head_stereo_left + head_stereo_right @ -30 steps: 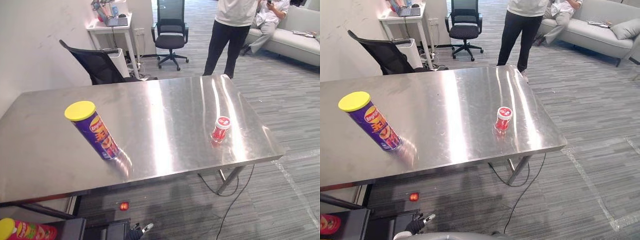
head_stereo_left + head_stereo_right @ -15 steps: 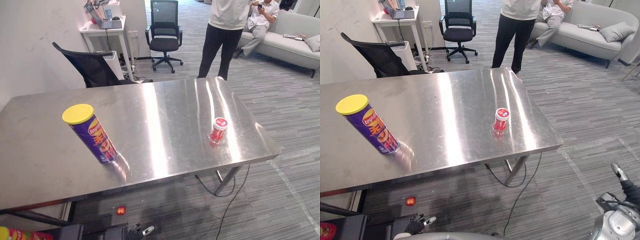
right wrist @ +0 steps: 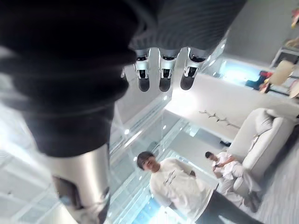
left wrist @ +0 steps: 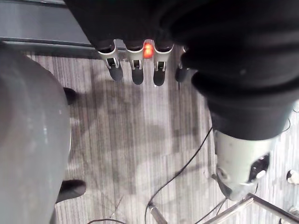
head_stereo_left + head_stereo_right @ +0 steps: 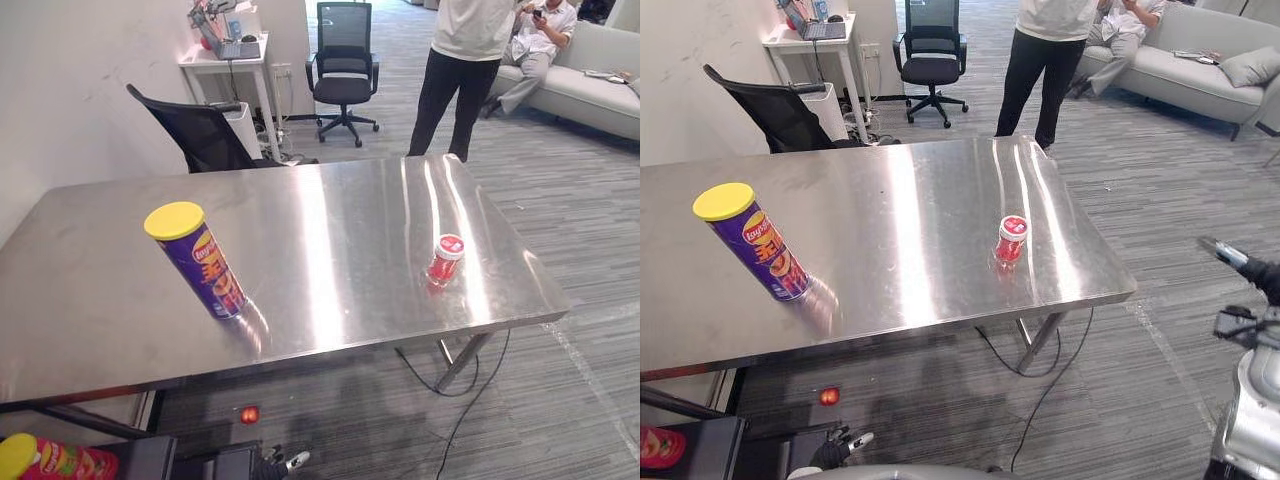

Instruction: Put the gum and the chips on the shelf.

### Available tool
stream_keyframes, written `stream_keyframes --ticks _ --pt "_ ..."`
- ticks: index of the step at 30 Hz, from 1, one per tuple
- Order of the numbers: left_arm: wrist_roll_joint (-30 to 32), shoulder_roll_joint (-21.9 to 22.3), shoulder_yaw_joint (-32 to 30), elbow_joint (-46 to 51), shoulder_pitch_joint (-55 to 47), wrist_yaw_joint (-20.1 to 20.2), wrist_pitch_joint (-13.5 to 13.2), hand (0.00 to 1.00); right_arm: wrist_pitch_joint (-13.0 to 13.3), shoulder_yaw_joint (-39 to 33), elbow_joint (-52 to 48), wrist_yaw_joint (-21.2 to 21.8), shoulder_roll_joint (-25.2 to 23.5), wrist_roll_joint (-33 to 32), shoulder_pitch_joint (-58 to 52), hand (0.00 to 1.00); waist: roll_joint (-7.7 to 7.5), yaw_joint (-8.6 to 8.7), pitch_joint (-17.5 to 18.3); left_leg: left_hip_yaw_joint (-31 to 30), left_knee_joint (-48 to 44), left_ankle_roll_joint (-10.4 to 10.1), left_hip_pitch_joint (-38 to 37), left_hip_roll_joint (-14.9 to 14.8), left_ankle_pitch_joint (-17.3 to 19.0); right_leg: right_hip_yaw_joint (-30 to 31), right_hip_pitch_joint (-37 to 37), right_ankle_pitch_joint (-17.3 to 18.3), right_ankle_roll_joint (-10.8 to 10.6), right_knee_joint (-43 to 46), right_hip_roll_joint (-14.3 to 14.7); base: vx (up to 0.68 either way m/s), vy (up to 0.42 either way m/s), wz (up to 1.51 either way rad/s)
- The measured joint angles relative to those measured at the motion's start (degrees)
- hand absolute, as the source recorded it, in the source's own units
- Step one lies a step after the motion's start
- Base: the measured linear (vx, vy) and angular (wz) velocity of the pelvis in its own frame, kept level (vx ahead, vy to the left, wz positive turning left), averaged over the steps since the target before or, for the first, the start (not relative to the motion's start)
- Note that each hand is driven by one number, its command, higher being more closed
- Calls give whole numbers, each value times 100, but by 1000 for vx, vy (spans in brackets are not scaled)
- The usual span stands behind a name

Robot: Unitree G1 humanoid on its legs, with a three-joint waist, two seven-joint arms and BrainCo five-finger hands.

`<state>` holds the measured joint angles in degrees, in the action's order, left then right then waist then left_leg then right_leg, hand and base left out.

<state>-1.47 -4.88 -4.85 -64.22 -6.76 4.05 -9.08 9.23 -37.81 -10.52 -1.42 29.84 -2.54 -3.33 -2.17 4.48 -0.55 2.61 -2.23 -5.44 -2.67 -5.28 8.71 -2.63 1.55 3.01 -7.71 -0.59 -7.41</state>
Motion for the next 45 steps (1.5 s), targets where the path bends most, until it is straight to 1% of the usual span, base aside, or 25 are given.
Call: stream_keyframes --ticks 3,8,10,12,14,15,18,21,22,23,24,25,29,30,33,38,45 --pt "-1 -5 10 87 -37 60 -44 0 96 424 275 217 355 -44 264 0 -43 -5 -5 -3 0 0 3 -3 0 -6 -23 -1 0 47 0 0 0 0" --pt "-5 -32 98 101 -39 113 -97 0 174 1096 560 598 818 -277 560 0 -107 -4 -23 -2 2 4 4 -1 -3 -15 -42 -54 -6 75 -6 0 0 0" --pt "-6 -62 207 108 -36 128 -145 0 223 1369 761 779 1025 -479 704 0 -125 -1 -35 5 2 14 6 0 -9 -17 -50 -94 16 69 -6 0 0 0" --pt "-9 -100 285 139 -36 155 -170 0 314 1711 993 1019 1234 -875 873 0 -157 -1 -53 6 5 39 21 24 -27 -21 -67 -115 -1 70 -27 0 0 0" --pt "-15 -117 290 150 -33 192 -191 0 360 1877 1160 1140 1285 -1154 1014 0 -160 -2 -56 5 11 55 51 49 -51 -22 -100 -124 -14 69 -49 -20 9 1" --pt "-35 -132 309 158 -30 222 -205 0 360 2027 1366 1224 1345 -1330 1156 0 -185 -2 -74 1 20 72 73 75 -74 -27 -120 -129 -20 69 -75 -42 18 1" --pt "-76 -169 453 166 -17 246 -207 0 354 2267 1723 1313 1422 -1439 1338 0 -194 -4 -82 -11 29 84 77 95 -101 -38 -121 -162 -27 62 -92 -38 14 2" --pt "-115 -177 465 166 -14 260 -207 0 349 2477 2021 1371 1473 -1477 1381 0 -186 0 -98 -27 156 97 78 107 -212 -71 -132 -274 2 -24 -94 -38 5 3" --pt "-193 -196 500 167 -14 265 -207 0 336 2535 2138 1443 1474 -1561 1389 0 -223 -1 -125 -32 221 101 76 118 -263 -82 -147 -296 -6 -43 -103 -48 1 4" --pt "-243 -208 501 174 -9 270 -207 0 335 2579 2258 1471 1474 -1573 1436 0 -208 0 -152 -41 221 102 72 132 -277 -92 -140 -296 -6 -43 -114 -57 -1 2" --pt "-247 -213 502 197 -7 275 -207 0 324 2627 2387 1483 1474 -1650 1493 0 -206 -2 -166 -41 227 108 74 147 -295 -93 -145 -296 -6 -44 -128 -63 0 3" --pt "-250 -217 507 203 -8 278 -205 0 317 2706 2580 1493 1474 -1774 1567 0 -235 -2 -189 -43 262 114 72 167 -335 -97 -155 -296 -7 -45 -144 -66 0 2" --pt "-286 -231 581 219 -2 279 -206 0 262 2740 3058 1503 1473 -2142 1728 0 -222 -9 -204 -82 423 125 100 214 -480 -126 -243 -304 -19 -44 -184 -63 -5 5" --pt "-289 -241 624 245 -2 284 -206 0 247 2740 3161 1503 1473 -2243 1746 0 -246 -8 -234 -107 427 121 123 219 -500 -147 -252 -304 -19 -45 -189 -64 -12 7" --pt "-332 -247 674 267 -2 288 -206 0 147 2754 3189 1506 1473 -2272 1823 0 -228 -12 -262 -143 452 112 152 221 -548 -164 -281 -302 -19 -59 -187 -52 -17 5" --pt "-454 -254 675 265 -10 308 -203 0 145 2753 3188 1520 1473 -2275 1911 0 -226 -20 -280 -213 617 121 155 231 -656 -195 -338 -300 -17 -64 -182 -24 -12 3" --pt "-493 -265 669 328 -7 310 -209 0 144 2809 3187 1520 1473 -2275 2100 0 -242 -45 -342 -385 621 129 246 243 -666 -353 -328 -298 -11 -83 -193 17 0 12"
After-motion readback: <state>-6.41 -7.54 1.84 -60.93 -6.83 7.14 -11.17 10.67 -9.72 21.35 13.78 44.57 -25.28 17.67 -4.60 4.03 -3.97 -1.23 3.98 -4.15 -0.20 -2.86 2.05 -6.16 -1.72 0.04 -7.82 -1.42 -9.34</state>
